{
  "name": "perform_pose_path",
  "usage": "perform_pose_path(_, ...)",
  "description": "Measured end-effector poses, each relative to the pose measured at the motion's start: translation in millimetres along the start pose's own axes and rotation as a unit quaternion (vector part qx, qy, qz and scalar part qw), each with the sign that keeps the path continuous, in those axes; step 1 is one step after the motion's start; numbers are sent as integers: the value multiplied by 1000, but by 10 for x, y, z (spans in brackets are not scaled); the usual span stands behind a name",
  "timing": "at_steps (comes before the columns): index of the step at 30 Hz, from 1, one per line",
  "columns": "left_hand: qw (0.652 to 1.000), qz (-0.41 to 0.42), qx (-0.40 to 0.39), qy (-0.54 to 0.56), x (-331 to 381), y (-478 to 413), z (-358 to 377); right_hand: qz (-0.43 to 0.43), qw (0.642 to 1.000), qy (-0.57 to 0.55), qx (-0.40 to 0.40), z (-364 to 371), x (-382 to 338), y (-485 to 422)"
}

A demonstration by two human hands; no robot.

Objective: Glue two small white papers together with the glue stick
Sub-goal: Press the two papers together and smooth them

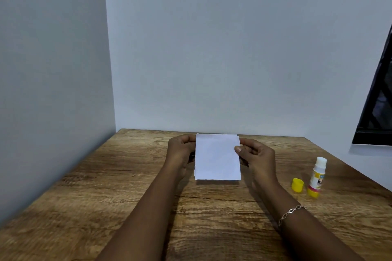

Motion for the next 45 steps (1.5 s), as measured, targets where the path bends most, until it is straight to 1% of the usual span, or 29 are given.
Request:
perform_pose_path(7, 1000, 6, -5, -14, 5, 4, 12, 4, 1000, 16, 5, -8, -8, -13)
perform_pose_path(10, 1000, 7, -5, -10, 10, 7, 13, 14, 1000, -9, 10, -9, 4, -14)
perform_pose_path(20, 1000, 11, -12, -2, 11, 5, 22, 18, 1000, -12, 17, -6, -2, -19)
perform_pose_path(26, 1000, 14, -19, -17, -1, -13, 25, 18, 1000, 4, 19, -12, -7, -22)
perform_pose_path(32, 1000, 13, -21, -6, -4, -10, 26, 26, 999, 21, 26, -41, 42, -57)
perform_pose_path(37, 1000, 15, -25, -7, -6, -9, 26, 22, 999, 31, 12, -44, 27, -48)
perform_pose_path(45, 999, 15, -31, -7, -7, -19, 14, 33, 999, 23, 12, -19, -25, -32)
Point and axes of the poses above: each hand's wrist, its own y-axis away from the middle knuckle, its own z-axis out of the palm, x = y × z, the point moved 1 cm from there along -y, towards the middle knuckle, and after that the axes turned 7 degrees about -x, right-handed, at the moved point
